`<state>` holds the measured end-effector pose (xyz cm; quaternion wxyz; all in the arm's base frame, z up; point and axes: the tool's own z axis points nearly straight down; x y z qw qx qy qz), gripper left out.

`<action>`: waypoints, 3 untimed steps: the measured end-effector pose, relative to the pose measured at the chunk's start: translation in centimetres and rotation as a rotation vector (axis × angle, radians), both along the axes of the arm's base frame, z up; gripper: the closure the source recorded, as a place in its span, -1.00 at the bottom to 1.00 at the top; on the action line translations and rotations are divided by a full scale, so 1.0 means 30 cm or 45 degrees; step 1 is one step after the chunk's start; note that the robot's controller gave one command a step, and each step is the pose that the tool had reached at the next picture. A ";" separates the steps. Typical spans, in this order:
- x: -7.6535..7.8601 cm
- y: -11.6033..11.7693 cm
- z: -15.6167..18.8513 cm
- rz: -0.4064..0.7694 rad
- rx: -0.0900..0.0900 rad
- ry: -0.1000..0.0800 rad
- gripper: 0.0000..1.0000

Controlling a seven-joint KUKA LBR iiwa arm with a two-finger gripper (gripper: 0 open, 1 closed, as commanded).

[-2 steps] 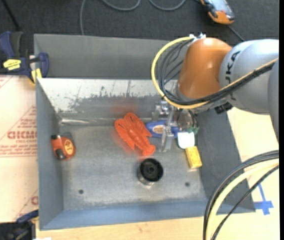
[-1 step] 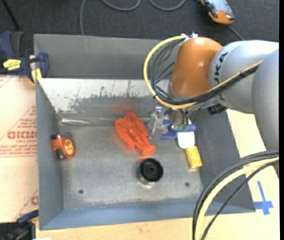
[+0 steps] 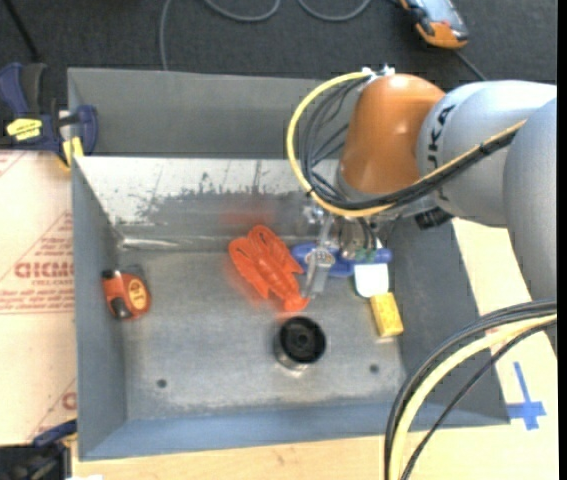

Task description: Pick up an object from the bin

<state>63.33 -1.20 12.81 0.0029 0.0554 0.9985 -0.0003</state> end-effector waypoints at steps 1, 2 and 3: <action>0.000 0.000 0.000 0.000 0.000 0.000 -1.00; 0.019 -0.007 -0.094 0.049 -0.001 0.000 -1.00; 0.006 -0.027 -0.154 -0.199 0.001 0.003 1.00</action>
Offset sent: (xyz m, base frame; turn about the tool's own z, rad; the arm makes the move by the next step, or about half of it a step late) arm 0.0061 -0.0018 -0.0444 -0.0586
